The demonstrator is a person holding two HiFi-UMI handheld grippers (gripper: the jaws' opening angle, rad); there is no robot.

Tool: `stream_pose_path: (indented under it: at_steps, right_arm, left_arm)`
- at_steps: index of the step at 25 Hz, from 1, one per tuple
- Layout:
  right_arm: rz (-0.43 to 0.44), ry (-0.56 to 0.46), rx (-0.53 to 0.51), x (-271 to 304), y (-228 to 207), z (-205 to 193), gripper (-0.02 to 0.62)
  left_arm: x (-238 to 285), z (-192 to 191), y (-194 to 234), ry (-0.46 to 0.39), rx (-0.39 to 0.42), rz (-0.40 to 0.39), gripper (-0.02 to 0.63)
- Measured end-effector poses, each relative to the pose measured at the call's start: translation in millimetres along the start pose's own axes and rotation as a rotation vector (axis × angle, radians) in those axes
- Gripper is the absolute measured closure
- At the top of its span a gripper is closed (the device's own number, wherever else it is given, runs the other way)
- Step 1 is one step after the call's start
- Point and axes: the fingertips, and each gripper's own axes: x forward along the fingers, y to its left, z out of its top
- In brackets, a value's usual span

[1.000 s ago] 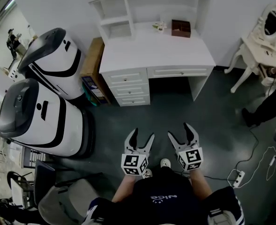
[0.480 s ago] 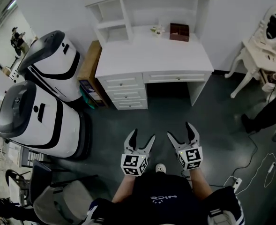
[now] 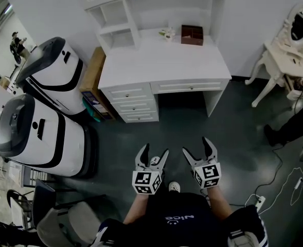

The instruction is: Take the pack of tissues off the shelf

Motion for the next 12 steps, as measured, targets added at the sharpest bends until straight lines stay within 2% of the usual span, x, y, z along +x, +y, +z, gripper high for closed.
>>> stream_pose_path:
  at_steps: [5,12]
  right_arm:
    - [0.006,0.019,0.007,27,-3,-4,0.209]
    - [0.022,0.058,0.029,88,-6,1,0.216]
  left_arm:
    - [25,4,17,-0.004,-0.004,-0.014,0.265]
    - [77,20,63,0.002,-0.012,-0.037,0.265]
